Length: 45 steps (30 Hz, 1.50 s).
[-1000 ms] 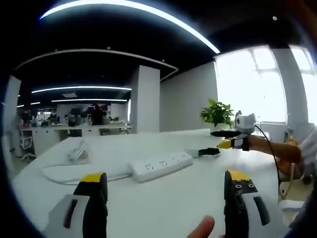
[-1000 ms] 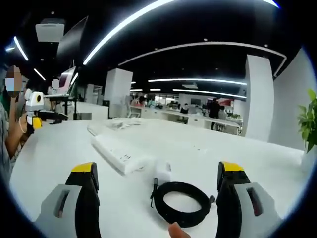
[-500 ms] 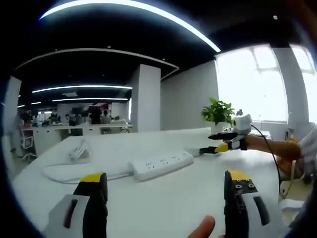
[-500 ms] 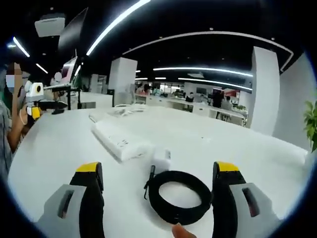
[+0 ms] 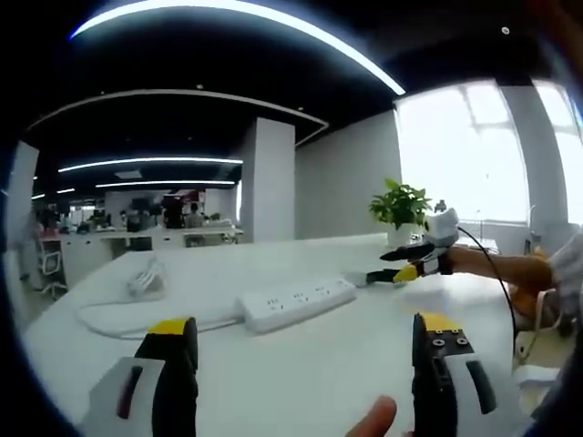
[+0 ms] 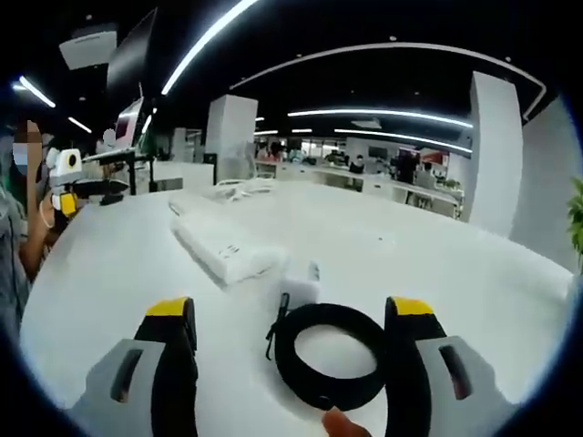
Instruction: Straighten the power strip on the desk, plug the charger into it
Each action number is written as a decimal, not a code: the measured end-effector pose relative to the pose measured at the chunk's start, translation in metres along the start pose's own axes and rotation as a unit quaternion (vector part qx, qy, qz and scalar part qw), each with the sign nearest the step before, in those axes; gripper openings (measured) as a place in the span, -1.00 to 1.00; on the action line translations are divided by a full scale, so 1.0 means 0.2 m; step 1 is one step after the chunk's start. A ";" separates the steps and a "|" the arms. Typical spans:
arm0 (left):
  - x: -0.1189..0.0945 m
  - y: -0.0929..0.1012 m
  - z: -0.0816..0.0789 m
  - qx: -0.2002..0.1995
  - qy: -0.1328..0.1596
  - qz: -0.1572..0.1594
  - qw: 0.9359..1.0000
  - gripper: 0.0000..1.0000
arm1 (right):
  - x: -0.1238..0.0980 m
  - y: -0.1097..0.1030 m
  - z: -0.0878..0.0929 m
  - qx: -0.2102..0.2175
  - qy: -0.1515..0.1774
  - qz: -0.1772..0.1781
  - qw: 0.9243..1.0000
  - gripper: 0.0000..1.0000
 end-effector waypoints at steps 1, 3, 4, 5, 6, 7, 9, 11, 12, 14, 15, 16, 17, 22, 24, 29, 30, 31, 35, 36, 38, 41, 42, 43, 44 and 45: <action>0.00 0.00 0.00 0.000 -0.001 0.001 1.000 0.99 | 0.00 0.00 0.00 0.001 -0.004 -0.002 1.000 0.65; 0.00 0.00 0.01 0.000 -0.001 0.002 1.000 0.99 | 0.00 0.00 0.01 0.000 -0.014 -0.004 1.000 0.64; 0.00 0.01 0.01 0.000 -0.001 0.003 1.000 0.99 | 0.00 0.00 0.01 0.000 -0.018 -0.006 1.000 0.63; 0.00 0.01 0.01 0.000 -0.001 0.004 1.000 0.99 | 0.00 0.00 0.01 -0.001 -0.021 -0.007 1.000 0.62; 0.00 0.01 0.01 0.000 -0.001 0.005 1.000 0.99 | 0.00 0.00 0.01 0.000 -0.025 -0.010 1.000 0.59; 0.00 0.01 0.01 0.000 -0.001 0.005 1.000 0.99 | 0.00 0.00 0.01 0.001 -0.028 -0.011 1.000 0.58; 0.00 0.01 0.01 -0.001 0.000 0.006 1.000 0.99 | 0.00 -0.01 0.01 0.002 -0.032 -0.011 0.999 0.58; 0.01 0.02 0.01 -0.001 0.000 0.007 1.000 0.99 | 0.00 -0.01 0.02 -0.001 -0.038 -0.012 0.999 0.58; 0.01 0.02 0.01 -0.001 0.000 0.008 1.000 0.99 | 0.00 -0.01 0.02 -0.002 -0.041 -0.013 0.999 0.57; 0.01 0.02 0.01 0.001 0.000 0.008 1.000 0.99 | 0.00 -0.01 0.02 -0.003 -0.046 -0.016 0.999 0.55; 0.01 0.02 0.01 0.001 0.000 0.008 1.000 0.99 | 0.00 -0.01 0.02 -0.003 -0.049 -0.017 0.999 0.53; 0.01 0.02 0.00 0.001 0.000 0.009 1.000 0.99 | 0.00 -0.01 0.02 -0.004 -0.052 -0.018 0.998 0.51; 0.01 0.02 0.00 0.001 0.000 0.009 1.000 0.99 | 0.00 -0.01 0.02 -0.004 -0.053 -0.019 0.998 0.49; 0.02 0.02 0.01 -0.001 0.000 0.009 1.000 0.99 | 0.01 -0.01 0.01 -0.001 -0.061 -0.026 0.998 0.38; 0.02 0.02 0.01 -0.001 -0.001 0.010 1.000 0.99 | 0.01 -0.02 0.01 -0.003 -0.070 -0.030 0.997 0.34; 0.02 0.02 0.01 0.000 -0.001 0.011 1.000 0.99 | 0.00 -0.03 0.01 -0.011 -0.089 -0.036 0.995 0.20; 0.02 0.02 0.01 0.000 0.000 0.011 1.000 0.99 | 0.00 -0.04 0.01 -0.013 -0.092 -0.036 0.995 0.19; 0.02 0.02 0.01 -0.001 -0.001 0.011 1.000 0.99 | 0.00 -0.04 0.01 -0.017 -0.097 -0.037 0.994 0.17; 0.03 0.01 0.02 -0.001 -0.004 0.008 1.000 0.99 | -0.01 -0.04 0.01 -0.020 -0.107 -0.044 0.993 0.04; 0.03 0.01 0.02 -0.001 -0.005 0.008 1.000 0.99 | -0.01 -0.04 0.02 -0.018 -0.112 -0.046 0.992 0.02; 0.03 0.01 0.02 0.000 -0.005 0.007 1.000 0.99 | -0.01 -0.04 0.03 -0.012 -0.119 -0.052 0.991 -0.02; 0.02 0.00 0.01 0.001 -0.007 0.003 1.000 0.99 | 0.00 -0.04 0.04 -0.012 -0.130 -0.057 0.990 -0.04; 0.02 0.00 0.01 0.001 -0.007 0.002 1.000 0.99 | 0.00 -0.04 0.04 -0.012 -0.132 -0.057 0.990 -0.04; 0.02 0.00 0.01 0.001 -0.007 0.002 1.000 0.99 | 0.00 -0.04 0.04 -0.013 -0.133 -0.058 0.989 -0.05; 0.02 0.00 0.01 0.002 -0.006 0.002 1.000 0.99 | 0.00 -0.04 0.04 -0.013 -0.134 -0.059 0.989 -0.06; 0.02 0.00 0.01 0.001 -0.006 0.002 1.000 0.99 | 0.00 -0.04 0.04 -0.013 -0.135 -0.060 0.989 -0.08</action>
Point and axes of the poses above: the point that each gripper's makers call its tool centre point, and the gripper's own axes: x roughly forward along the fingers, y roughly to its right, z roughly out of its underside, the point moved 5 cm from there along -x, roughly backward along the fingers, and after that the axes turned 3 degrees about -y, right-handed, at the moved point
